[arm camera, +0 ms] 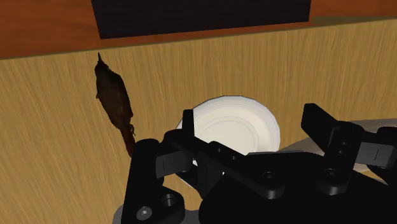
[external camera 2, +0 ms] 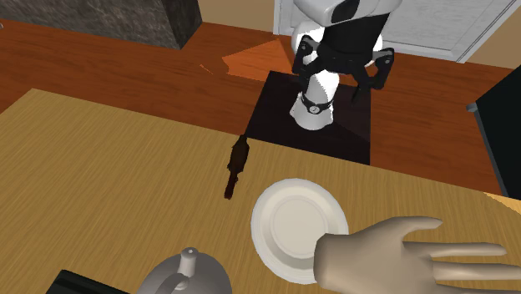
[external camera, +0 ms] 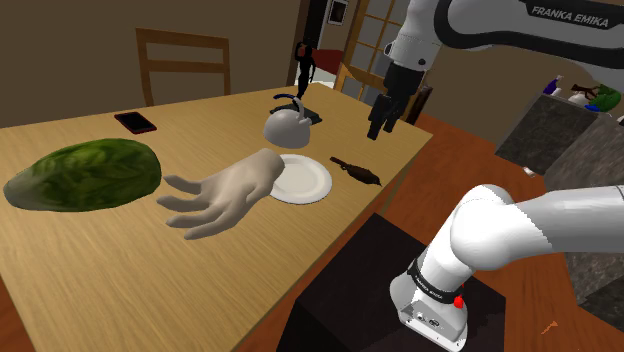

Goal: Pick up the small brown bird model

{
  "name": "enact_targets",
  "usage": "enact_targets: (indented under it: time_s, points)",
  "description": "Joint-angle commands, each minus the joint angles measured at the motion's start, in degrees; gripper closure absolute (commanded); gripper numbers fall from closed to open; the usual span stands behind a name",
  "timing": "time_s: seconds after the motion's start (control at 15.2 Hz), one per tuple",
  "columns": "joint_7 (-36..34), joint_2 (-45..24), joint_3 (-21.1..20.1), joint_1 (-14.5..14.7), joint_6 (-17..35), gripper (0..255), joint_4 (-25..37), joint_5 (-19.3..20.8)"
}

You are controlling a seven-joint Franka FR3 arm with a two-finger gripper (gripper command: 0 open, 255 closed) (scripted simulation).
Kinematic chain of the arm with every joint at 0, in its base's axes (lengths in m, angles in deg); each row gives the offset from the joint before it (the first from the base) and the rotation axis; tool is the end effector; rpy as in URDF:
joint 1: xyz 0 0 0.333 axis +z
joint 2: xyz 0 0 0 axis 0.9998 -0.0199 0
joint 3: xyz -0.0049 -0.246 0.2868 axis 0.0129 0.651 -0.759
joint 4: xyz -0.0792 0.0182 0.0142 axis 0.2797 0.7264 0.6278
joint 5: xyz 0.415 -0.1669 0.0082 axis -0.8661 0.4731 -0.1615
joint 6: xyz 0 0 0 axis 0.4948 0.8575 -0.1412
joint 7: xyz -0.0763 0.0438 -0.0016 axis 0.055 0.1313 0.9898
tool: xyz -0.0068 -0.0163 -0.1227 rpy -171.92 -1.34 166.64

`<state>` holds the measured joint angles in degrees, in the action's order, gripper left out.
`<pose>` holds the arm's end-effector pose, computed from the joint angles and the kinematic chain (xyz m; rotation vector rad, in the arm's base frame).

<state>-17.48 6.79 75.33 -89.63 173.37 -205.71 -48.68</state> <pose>0.3061 -0.0069 0.5820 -3.1149 0.0573 0.0370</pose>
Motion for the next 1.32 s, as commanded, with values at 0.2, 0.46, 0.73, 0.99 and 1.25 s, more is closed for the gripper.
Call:
enact_targets:
  time_s: [0.2,0.46,0.73,0.99,1.25]
  points:
    - [2.2,-1.9,2.2,-1.2,4.7,0,-3.0,2.1]
    - [5.1,-5.5,5.3,-3.0,11.3,0,-6.2,4.8]
    - [7.8,-10.6,8.4,-4.8,18.2,0,-8.2,7.3]
    - [10.4,-17.0,11.6,-6.4,25.4,0,-8.9,9.4]
    - [13.2,-24.5,14.8,-7.6,32.4,0,-8.4,10.8]
